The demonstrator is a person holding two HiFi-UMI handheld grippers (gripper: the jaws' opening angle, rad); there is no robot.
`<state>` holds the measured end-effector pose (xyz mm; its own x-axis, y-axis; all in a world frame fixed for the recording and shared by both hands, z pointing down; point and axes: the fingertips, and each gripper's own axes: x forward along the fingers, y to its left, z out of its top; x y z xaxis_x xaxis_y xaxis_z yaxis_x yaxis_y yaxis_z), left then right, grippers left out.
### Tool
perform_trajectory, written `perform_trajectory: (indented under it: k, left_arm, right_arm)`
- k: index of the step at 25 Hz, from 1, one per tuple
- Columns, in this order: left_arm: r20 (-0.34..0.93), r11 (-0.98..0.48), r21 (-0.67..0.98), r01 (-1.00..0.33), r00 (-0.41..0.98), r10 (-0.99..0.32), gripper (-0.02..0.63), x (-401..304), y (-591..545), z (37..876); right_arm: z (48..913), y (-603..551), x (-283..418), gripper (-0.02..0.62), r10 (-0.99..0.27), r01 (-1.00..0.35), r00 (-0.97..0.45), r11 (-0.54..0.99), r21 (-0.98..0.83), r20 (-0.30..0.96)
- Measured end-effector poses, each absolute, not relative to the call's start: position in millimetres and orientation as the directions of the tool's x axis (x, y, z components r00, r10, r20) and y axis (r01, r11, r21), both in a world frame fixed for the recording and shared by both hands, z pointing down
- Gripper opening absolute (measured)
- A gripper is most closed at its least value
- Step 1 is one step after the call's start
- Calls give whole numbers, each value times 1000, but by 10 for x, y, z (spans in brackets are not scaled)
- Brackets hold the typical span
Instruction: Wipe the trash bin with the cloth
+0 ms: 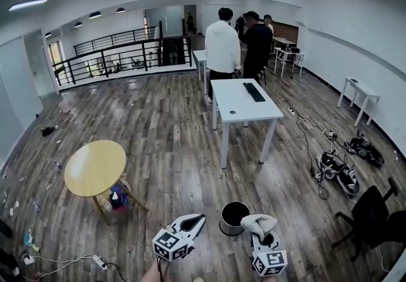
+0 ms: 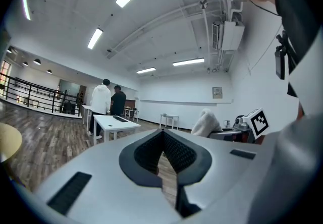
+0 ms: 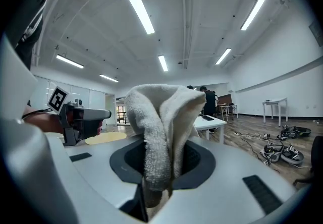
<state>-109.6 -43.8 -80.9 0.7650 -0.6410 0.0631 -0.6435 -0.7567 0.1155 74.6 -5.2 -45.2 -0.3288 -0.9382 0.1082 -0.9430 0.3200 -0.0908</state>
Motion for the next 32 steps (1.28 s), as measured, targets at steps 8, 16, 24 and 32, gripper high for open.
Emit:
perform_trajectory:
  k: [8, 16, 24, 32]
  left_arm:
    - [52, -763, 98, -639, 769, -637, 0, -1090, -344, -1084]
    - [36, -764, 100, -638, 769, -638, 0, -1085, -310, -1172]
    - [38, -766, 95, -635, 772, -635, 0, -1011, -243, -1173]
    - [29, -764, 105, -636, 770, -637, 0, -1021, -237, -1179]
  right_arm:
    - [-783, 28, 758, 84, -942, -941, -326, 315, -124, 84]
    - [-908, 56, 742, 84, -943, -942, -325, 316, -109, 72]
    - [-860, 131, 771, 84, -942, -941, -328, 320, -109, 76]
    - [-837, 171, 715, 83, -942, -941, -328, 319, -109, 75]
